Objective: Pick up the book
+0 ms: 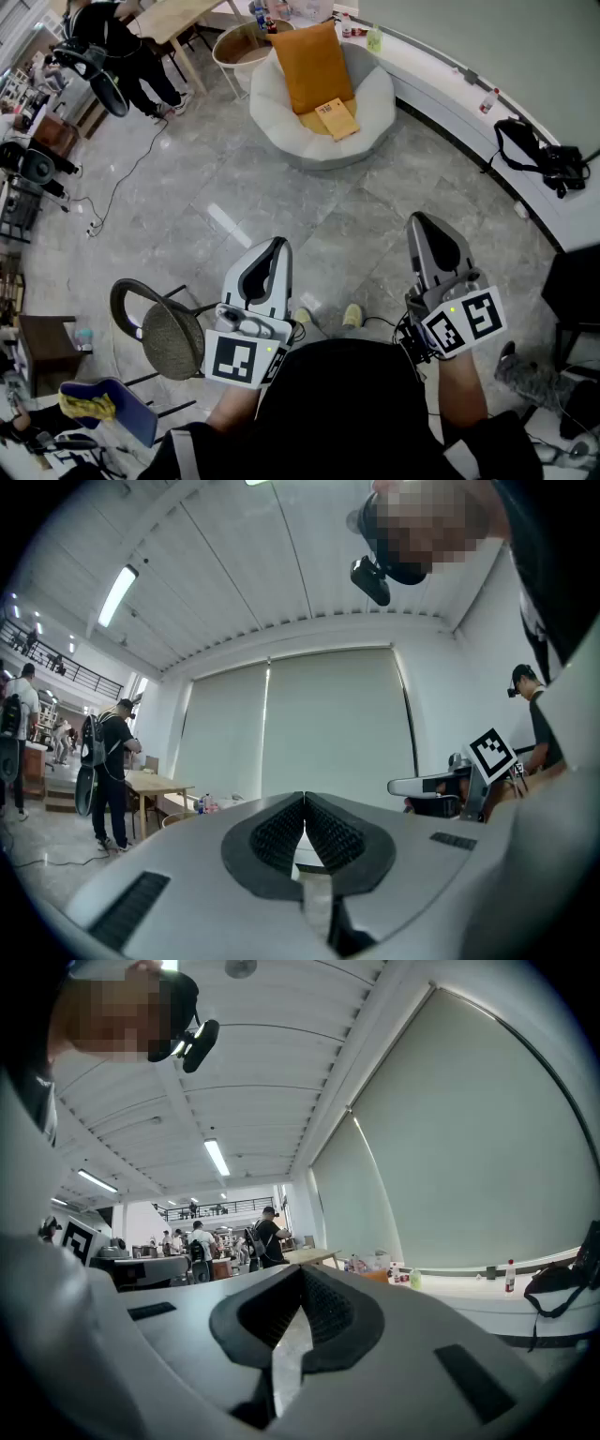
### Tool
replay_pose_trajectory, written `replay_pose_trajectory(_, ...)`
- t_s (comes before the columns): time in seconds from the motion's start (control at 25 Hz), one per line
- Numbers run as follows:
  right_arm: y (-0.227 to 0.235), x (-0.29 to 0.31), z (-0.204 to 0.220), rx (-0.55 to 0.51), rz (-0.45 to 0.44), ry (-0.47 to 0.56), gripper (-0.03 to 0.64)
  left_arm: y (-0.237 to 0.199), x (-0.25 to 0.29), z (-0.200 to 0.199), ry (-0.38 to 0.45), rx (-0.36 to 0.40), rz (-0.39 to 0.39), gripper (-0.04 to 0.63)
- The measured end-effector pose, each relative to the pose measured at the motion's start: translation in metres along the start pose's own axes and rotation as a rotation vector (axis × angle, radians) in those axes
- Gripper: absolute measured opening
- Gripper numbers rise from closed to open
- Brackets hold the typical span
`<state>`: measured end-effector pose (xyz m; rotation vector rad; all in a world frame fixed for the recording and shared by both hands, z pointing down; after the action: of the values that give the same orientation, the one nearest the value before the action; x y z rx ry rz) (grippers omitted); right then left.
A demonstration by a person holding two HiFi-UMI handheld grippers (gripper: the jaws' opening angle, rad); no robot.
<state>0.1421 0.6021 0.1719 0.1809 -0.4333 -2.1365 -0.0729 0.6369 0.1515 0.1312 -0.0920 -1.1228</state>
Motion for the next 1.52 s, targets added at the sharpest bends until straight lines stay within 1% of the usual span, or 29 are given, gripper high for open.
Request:
replay_pose_trajectory(0.2,0.000,-0.001,-0.005,-0.013,0.001,0.000,0.014,-0.003,0.003,-0.004,-0.013,-0.029,-0.024,0.012)
replay_pose_trajectory(0.36,0.005,-0.006,-0.007,-0.006,0.000,0.008,0.014,0.005,0.008,-0.008,-0.008,-0.030,-0.014,0.012)
replay_pose_trajectory(0.68,0.003,-0.020,-0.008,0.043,-0.100,0.017,0.014,0.021,0.006,-0.008,-0.012,-0.027,-0.015,0.012)
replay_pose_trajectory(0.88,-0.002,-0.022,-0.006,0.026,-0.112,0.005,0.014,0.022,0.001,-0.015,-0.001,-0.019,-0.023,0.012)
replay_pose_trajectory(1.04,-0.005,-0.024,-0.007,0.024,-0.120,0.010,0.014,0.026,-0.005,-0.016,-0.014,-0.016,-0.023,0.012)
replay_pose_trajectory(1.28,0.003,-0.027,-0.006,0.069,-0.123,0.029,0.014,0.033,-0.010,-0.014,-0.022,-0.016,-0.023,0.012)
replay_pose_trajectory(1.52,0.000,-0.024,-0.008,0.060,-0.128,0.043,0.014,0.030,-0.008,-0.015,-0.012,-0.024,-0.020,0.012)
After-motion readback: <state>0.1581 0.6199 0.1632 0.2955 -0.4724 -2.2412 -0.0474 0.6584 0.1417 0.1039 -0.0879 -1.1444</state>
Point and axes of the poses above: the fingertips, and each gripper's own axes: x forward along the fingers, y to its right, z out of its underside, the point moved 3 cm from there along -x, backward along the fingers, and after that the axes turned 9 degrees about x, right-handed, at the moved point
